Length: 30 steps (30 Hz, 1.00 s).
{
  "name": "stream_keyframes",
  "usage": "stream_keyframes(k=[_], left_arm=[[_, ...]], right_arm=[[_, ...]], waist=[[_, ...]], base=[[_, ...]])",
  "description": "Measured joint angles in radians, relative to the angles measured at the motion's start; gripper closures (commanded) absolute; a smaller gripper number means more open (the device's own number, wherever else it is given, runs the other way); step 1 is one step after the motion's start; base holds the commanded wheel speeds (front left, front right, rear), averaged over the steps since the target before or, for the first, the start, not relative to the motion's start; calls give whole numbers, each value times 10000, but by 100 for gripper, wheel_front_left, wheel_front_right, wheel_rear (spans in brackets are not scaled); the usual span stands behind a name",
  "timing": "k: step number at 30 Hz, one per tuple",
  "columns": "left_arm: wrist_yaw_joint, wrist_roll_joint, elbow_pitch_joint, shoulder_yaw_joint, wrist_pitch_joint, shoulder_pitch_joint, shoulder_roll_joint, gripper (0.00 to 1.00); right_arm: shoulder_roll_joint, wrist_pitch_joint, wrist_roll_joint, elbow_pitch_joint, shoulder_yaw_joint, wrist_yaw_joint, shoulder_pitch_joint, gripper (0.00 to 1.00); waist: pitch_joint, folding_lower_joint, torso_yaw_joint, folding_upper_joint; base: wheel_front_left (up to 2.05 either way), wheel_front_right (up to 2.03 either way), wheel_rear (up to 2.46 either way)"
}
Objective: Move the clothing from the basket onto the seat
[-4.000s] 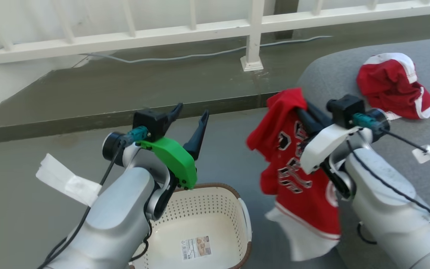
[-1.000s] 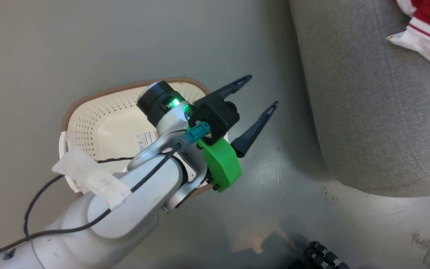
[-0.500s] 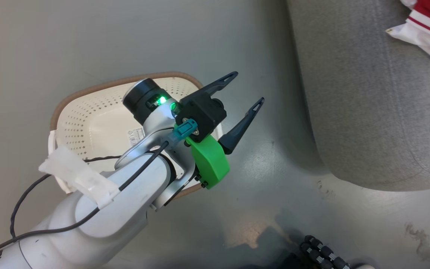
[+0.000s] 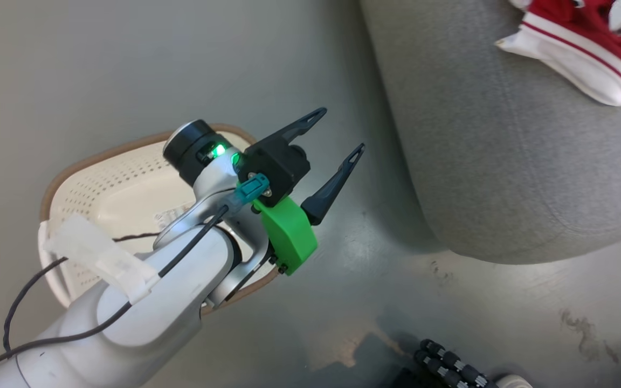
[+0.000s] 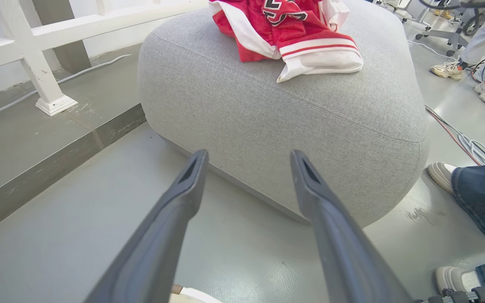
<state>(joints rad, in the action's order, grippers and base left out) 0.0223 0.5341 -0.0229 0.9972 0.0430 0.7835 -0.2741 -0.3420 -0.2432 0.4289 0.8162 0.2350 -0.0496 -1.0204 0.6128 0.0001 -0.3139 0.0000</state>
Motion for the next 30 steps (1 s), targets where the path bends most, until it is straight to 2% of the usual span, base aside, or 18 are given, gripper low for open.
stream_keyframes(k=[6,13,17,24,30], left_arm=[[102,94,-2,-82,0,-271,-128,0],[134,265,-19,-232,-123,-499,-230,0],[146,355,-67,-370,-384,-528,-207,0],[222,713,-372,-731,-949,-814,-59,0],[349,918,-759,-1160,-1553,-1242,98,0]], right_arm=[[81,-71,-102,6,128,232,333,0],[92,-84,-334,-75,255,316,704,0],[33,-86,-560,-514,247,324,884,0],[-36,-86,-742,-1112,238,426,1268,0],[-56,-86,-894,-1639,330,627,1694,0]], waist=[[-275,-1,-465,0],[-710,0,-898,0],[-1037,-1,-995,0],[-1654,-1,-868,0],[-2258,-1,-333,0]], base=[[0,0,0],[0,0,0],[0,0,0],[0,0,0],[0,0,0]])
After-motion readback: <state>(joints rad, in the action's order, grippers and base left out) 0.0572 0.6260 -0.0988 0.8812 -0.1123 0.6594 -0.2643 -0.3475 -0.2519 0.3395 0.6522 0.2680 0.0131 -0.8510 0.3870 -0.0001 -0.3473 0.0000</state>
